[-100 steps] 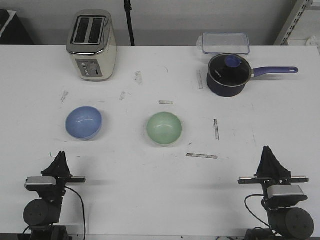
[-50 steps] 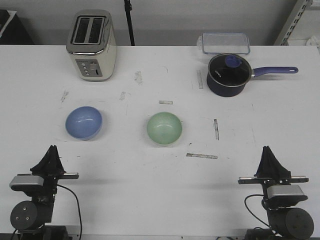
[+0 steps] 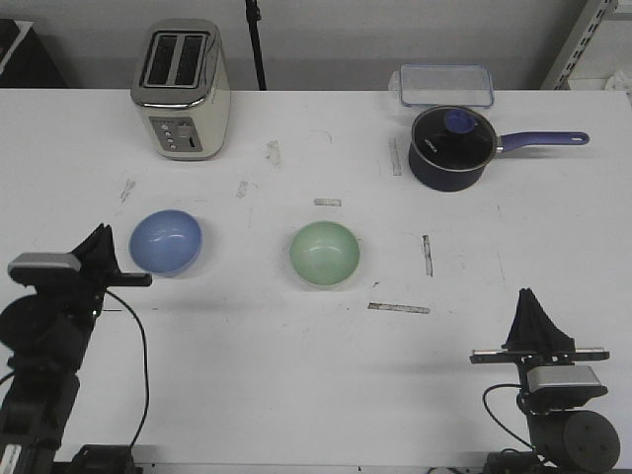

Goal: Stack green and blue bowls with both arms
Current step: 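Move the left gripper forward over the blue bowl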

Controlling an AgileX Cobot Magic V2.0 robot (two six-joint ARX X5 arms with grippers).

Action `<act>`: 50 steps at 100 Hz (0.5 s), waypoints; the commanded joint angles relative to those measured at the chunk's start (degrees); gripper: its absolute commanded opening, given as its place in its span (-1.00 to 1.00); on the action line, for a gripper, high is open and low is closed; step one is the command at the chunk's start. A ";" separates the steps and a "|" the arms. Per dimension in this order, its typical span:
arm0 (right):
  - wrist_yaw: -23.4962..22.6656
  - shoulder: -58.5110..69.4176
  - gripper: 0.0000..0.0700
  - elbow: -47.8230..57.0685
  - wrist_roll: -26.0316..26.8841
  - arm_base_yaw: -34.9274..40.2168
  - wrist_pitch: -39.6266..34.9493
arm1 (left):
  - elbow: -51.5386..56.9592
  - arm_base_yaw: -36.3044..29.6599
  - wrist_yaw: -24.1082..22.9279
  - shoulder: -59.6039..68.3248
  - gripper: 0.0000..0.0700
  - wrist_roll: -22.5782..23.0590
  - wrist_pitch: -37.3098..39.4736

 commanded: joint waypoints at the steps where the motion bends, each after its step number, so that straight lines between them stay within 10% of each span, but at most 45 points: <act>1: 0.04 -0.11 -0.98 0.09 -0.22 0.04 0.59 | 3.74 -0.17 0.33 4.50 -0.99 2.51 -2.82; 21: 0.04 -0.11 -0.98 0.09 -0.22 0.04 0.61 | 16.61 -0.17 0.33 18.27 -0.99 0.42 -19.21; 50: 0.04 -0.11 -0.98 0.09 -0.22 0.04 0.59 | 31.26 4.02 4.70 34.67 -0.99 -14.60 -37.44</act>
